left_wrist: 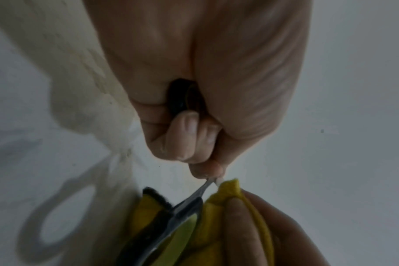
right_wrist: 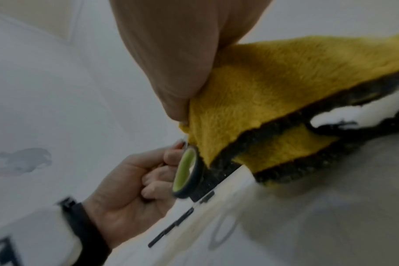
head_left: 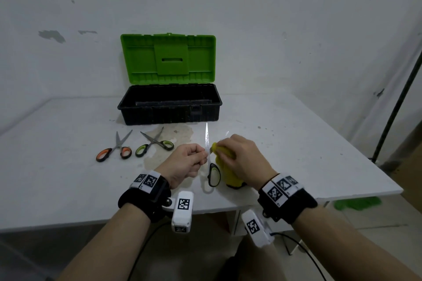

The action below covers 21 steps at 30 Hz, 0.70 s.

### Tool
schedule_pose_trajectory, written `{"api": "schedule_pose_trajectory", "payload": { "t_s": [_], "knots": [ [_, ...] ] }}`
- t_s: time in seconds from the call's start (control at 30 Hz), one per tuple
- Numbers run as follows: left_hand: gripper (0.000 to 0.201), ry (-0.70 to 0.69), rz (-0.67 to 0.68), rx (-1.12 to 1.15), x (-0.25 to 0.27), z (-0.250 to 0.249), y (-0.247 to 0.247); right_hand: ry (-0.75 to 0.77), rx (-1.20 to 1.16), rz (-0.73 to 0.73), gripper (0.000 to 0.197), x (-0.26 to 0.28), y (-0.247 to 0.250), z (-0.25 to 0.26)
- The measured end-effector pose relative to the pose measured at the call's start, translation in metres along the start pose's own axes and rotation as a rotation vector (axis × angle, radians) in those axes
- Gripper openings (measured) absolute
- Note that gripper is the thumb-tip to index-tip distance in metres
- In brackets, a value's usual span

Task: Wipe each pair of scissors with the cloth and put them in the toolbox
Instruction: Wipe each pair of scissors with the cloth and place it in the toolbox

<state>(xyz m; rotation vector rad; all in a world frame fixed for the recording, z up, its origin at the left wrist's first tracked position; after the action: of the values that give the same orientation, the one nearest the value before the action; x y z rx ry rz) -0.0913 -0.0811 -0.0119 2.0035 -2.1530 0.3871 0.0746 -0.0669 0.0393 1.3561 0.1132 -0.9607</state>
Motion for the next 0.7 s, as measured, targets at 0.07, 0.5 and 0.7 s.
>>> {"api": "schedule_pose_trajectory", "payload": {
  "t_s": [0.07, 0.5, 0.7],
  "knots": [
    [0.019, 0.003, 0.016, -0.005, -0.001, 0.000, -0.003, 0.024, -0.003, 0.046, 0.017, 0.003, -0.009, 0.004],
    [0.018, 0.016, -0.084, -0.265, 0.006, -0.001, 0.014, -0.156, -0.059, -0.016, 0.020, -0.010, 0.036, -0.018],
    [0.017, -0.011, -0.106, -0.369, 0.004, -0.002, 0.002, 0.028, 0.103, 0.218, 0.020, -0.013, 0.002, 0.007]
  ]
}}
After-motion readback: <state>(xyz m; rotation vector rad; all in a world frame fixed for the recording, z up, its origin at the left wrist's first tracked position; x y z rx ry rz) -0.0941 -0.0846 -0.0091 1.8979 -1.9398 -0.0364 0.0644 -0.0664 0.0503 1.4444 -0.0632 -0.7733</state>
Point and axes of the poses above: each hand's wrist, its own x-axis away from the middle knuckle, its own y-axis out of the back of the hand, z = x × y, the point moved 5 cm from there along -x, towards the middle knuckle, and after that the axes turned 12 degrees about y, right-handed, at the moved point
